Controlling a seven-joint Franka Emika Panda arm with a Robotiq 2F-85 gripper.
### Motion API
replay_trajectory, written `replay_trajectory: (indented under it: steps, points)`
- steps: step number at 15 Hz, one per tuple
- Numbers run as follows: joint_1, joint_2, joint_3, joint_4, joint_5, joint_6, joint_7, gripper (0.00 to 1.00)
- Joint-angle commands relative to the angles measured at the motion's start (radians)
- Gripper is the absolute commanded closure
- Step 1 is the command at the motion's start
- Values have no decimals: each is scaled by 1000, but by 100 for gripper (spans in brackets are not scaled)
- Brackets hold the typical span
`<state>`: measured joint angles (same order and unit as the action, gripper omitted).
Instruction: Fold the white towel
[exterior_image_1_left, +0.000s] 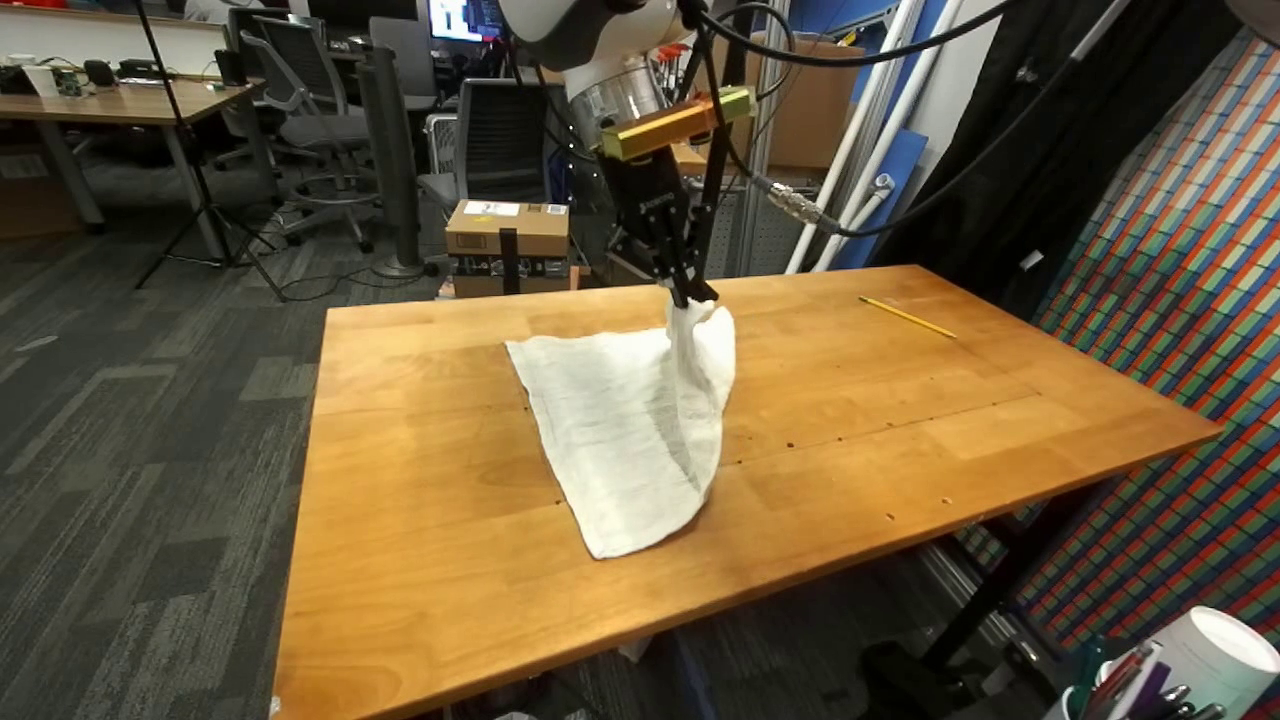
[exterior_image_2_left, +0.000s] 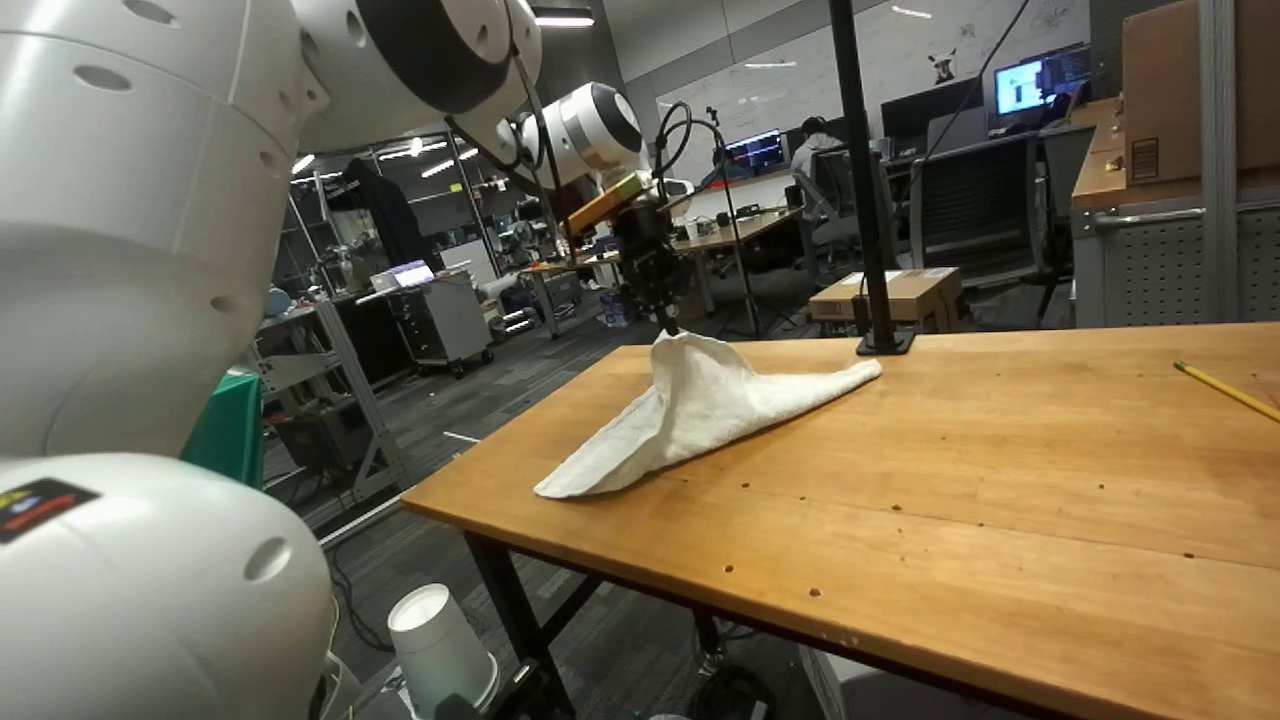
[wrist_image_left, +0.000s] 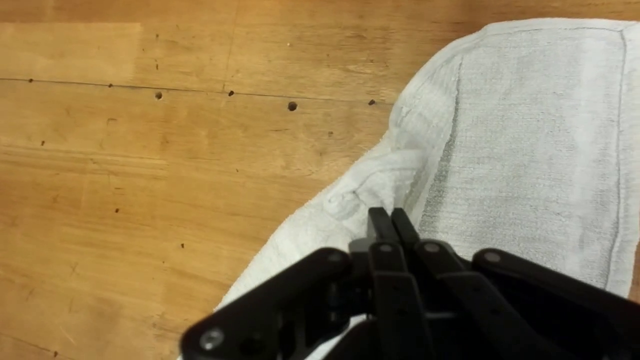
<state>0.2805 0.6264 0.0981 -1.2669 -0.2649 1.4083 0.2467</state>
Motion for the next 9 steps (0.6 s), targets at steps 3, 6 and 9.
replay_trajectory:
  steps: [3, 6, 9]
  points:
    - [35, 87, -12, 206, 6, -135, -26, 100]
    - [62, 130, -13, 293, -3, -190, -33, 100]
    - [87, 173, -8, 371, -3, -211, -71, 100]
